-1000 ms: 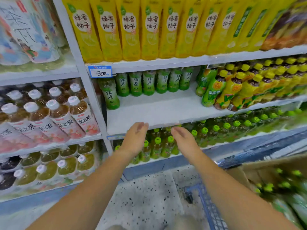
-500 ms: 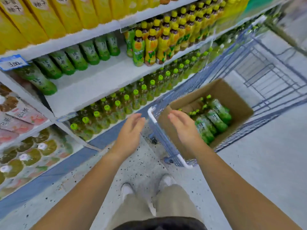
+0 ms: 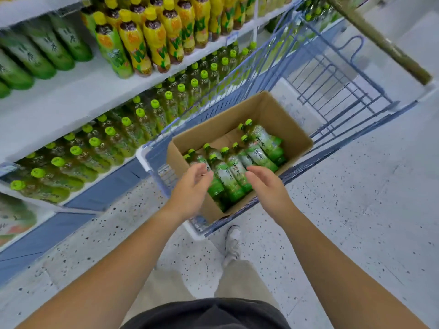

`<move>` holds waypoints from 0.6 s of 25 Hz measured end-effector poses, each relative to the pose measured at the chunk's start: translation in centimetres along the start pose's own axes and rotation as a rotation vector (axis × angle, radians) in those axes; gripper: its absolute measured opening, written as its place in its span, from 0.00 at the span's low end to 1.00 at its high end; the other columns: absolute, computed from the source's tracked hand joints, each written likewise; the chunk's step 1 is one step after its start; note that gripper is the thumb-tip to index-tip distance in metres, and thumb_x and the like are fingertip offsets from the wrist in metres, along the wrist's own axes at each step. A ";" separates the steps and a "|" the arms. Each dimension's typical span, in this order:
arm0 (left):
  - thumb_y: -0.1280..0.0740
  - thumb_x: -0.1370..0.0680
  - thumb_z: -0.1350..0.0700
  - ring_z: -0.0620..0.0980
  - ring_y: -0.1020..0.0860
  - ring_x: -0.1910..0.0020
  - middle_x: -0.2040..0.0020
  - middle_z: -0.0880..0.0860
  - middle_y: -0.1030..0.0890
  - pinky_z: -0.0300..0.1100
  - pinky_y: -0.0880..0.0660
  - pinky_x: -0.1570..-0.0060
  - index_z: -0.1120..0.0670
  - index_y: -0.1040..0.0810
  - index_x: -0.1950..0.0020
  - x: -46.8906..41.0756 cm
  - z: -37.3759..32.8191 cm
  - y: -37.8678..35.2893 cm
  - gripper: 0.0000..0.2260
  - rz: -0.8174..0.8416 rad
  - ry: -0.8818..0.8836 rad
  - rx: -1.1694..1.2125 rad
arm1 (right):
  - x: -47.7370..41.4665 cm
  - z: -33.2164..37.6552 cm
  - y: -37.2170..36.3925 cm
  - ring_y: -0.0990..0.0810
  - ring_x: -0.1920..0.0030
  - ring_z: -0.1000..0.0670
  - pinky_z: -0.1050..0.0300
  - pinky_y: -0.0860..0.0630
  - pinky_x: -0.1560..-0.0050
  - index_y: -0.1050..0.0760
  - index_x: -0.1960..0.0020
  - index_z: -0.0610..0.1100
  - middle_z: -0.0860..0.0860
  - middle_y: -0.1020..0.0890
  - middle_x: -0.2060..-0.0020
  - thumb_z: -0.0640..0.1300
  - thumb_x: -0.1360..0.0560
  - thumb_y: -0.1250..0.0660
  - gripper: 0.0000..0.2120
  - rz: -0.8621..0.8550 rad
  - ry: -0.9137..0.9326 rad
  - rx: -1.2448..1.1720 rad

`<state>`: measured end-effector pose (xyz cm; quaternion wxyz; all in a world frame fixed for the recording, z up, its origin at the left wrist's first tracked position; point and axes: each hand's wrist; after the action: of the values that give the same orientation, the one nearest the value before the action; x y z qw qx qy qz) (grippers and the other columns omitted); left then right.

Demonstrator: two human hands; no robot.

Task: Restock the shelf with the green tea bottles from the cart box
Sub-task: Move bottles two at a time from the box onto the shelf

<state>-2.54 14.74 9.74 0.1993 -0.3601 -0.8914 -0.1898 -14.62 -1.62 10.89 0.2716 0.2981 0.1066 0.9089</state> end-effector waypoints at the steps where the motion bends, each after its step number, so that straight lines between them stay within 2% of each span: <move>1: 0.39 0.17 0.46 0.45 0.28 0.33 0.30 0.46 0.27 0.40 0.33 0.39 0.52 0.32 0.24 -1.3 -0.2 -2.0 0.22 -0.010 0.026 0.010 | -1.5 -0.8 1.6 0.23 0.42 0.63 0.63 0.27 0.41 0.25 0.32 0.49 0.58 0.21 0.42 0.52 0.19 0.35 0.17 0.022 -0.014 0.029; 5: 0.40 0.16 0.45 0.50 0.31 0.29 0.25 0.51 0.32 0.43 0.34 0.34 0.53 0.38 0.22 -6.8 0.3 -7.9 0.25 -0.061 0.146 0.057 | -8.7 -2.9 6.0 0.23 0.38 0.55 0.60 0.29 0.39 0.27 0.30 0.48 0.56 0.21 0.39 0.54 0.20 0.34 0.21 0.125 -0.053 0.164; 10: 0.42 0.17 0.40 0.50 0.31 0.28 0.23 0.49 0.35 0.44 0.34 0.37 0.51 0.42 0.20 -14.1 2.7 -11.2 0.29 -0.054 0.235 0.056 | -18.0 -4.5 7.6 0.23 0.37 0.52 0.55 0.29 0.34 0.28 0.30 0.49 0.54 0.22 0.37 0.57 0.21 0.36 0.22 0.185 -0.087 0.411; 13: 0.43 0.18 0.38 0.51 0.30 0.30 0.23 0.48 0.35 0.47 0.31 0.33 0.49 0.43 0.20 -18.7 4.2 -13.0 0.29 -0.010 0.242 0.026 | -22.8 -5.7 8.2 0.23 0.37 0.50 0.55 0.29 0.35 0.27 0.30 0.47 0.52 0.21 0.36 0.57 0.21 0.35 0.23 0.169 -0.074 0.539; 14: 0.43 0.18 0.39 0.50 0.29 0.31 0.24 0.48 0.34 0.46 0.30 0.35 0.49 0.42 0.21 -20.2 4.5 -13.8 0.28 0.010 0.238 0.028 | -24.5 -6.3 8.6 0.22 0.37 0.49 0.54 0.29 0.35 0.26 0.31 0.46 0.50 0.21 0.36 0.57 0.21 0.35 0.23 0.155 -0.071 0.581; 15: 0.43 0.17 0.40 0.50 0.28 0.35 0.26 0.47 0.33 0.42 0.28 0.41 0.50 0.41 0.21 -21.6 4.9 -14.9 0.27 0.032 0.248 0.041 | -25.9 -6.8 8.9 0.22 0.37 0.48 0.54 0.29 0.35 0.27 0.30 0.45 0.49 0.21 0.36 0.56 0.21 0.35 0.23 0.140 -0.071 0.627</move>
<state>0.03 -5.08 -7.98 0.3185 -0.3439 -0.8576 -0.2116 -5.02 -23.66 -3.96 0.1068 0.4053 0.3512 0.8373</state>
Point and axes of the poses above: each hand's wrist, its own x-axis away from the middle knuckle, its own y-axis out of the back of the hand, z = x × y
